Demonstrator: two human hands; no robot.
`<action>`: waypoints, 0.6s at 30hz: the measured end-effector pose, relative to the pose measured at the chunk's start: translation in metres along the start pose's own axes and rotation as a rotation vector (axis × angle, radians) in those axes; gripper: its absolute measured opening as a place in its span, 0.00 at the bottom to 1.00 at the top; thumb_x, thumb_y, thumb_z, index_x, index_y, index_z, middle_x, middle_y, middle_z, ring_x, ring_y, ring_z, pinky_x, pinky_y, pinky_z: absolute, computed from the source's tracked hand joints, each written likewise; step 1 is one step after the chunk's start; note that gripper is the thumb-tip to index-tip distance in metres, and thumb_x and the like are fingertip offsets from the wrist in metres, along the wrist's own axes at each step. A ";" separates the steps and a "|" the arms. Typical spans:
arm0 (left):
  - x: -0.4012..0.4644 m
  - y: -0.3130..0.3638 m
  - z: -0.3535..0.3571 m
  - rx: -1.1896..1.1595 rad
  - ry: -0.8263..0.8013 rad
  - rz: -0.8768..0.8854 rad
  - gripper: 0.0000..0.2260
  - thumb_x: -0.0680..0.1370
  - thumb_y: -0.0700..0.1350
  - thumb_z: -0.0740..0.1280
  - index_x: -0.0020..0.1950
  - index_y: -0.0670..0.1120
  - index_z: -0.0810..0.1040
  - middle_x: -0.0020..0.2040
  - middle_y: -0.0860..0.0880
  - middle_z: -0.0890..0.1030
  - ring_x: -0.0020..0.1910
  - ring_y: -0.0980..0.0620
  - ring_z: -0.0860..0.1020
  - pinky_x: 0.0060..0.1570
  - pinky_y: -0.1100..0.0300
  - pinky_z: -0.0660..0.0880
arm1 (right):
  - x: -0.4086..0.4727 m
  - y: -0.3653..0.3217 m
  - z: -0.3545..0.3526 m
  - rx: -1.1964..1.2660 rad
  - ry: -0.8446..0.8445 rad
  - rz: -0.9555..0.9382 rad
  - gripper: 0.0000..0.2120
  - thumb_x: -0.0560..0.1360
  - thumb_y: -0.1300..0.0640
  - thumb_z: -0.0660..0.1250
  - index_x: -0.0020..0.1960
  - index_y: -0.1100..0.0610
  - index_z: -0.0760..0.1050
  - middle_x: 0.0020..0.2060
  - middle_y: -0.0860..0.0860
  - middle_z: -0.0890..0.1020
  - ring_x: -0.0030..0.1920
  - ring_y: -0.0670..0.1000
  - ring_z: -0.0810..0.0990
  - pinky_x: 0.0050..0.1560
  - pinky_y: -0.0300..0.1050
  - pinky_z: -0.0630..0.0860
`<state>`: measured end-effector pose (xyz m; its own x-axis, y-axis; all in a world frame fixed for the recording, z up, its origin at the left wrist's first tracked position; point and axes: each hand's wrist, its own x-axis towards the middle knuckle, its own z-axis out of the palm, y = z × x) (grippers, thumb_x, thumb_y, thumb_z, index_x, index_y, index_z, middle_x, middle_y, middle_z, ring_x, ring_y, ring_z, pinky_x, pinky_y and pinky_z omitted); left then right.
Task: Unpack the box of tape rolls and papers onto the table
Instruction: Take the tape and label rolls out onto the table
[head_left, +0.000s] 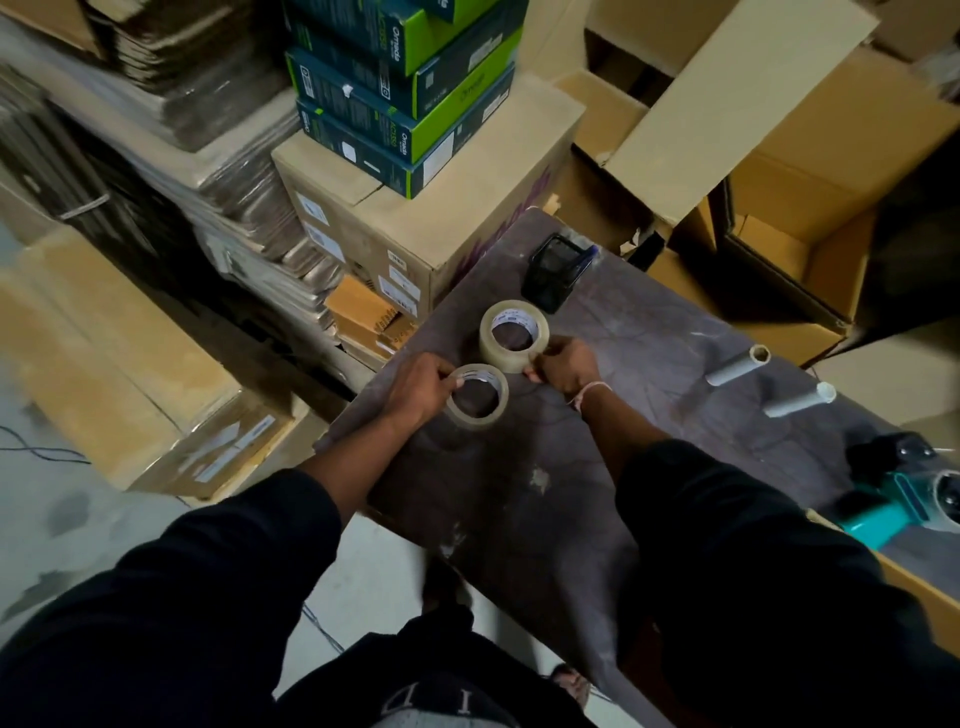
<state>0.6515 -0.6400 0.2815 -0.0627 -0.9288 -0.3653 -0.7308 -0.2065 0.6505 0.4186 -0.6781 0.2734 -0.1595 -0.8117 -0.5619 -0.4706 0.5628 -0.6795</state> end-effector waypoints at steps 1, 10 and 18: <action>0.000 0.000 -0.001 0.014 0.009 0.006 0.08 0.77 0.49 0.72 0.47 0.46 0.86 0.44 0.47 0.87 0.42 0.49 0.84 0.52 0.49 0.80 | -0.003 0.001 -0.003 -0.008 0.016 -0.009 0.07 0.73 0.61 0.69 0.50 0.55 0.82 0.43 0.58 0.88 0.47 0.59 0.87 0.54 0.60 0.83; -0.039 0.063 0.000 0.070 0.220 0.254 0.09 0.72 0.49 0.75 0.47 0.48 0.79 0.47 0.47 0.80 0.46 0.49 0.79 0.42 0.56 0.72 | -0.057 0.008 -0.060 0.062 0.136 -0.069 0.11 0.72 0.57 0.72 0.54 0.57 0.81 0.47 0.55 0.84 0.52 0.60 0.85 0.56 0.60 0.82; -0.090 0.167 0.047 -0.152 0.024 0.491 0.06 0.76 0.46 0.72 0.50 0.46 0.81 0.43 0.51 0.82 0.42 0.55 0.81 0.47 0.54 0.81 | -0.202 0.012 -0.157 0.462 0.254 -0.227 0.14 0.80 0.70 0.63 0.65 0.65 0.72 0.43 0.55 0.79 0.44 0.52 0.81 0.49 0.46 0.82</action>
<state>0.5033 -0.5768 0.3920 -0.3567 -0.9339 0.0218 -0.5116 0.2148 0.8319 0.3092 -0.5320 0.4525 -0.3292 -0.9002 -0.2852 -0.0988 0.3332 -0.9377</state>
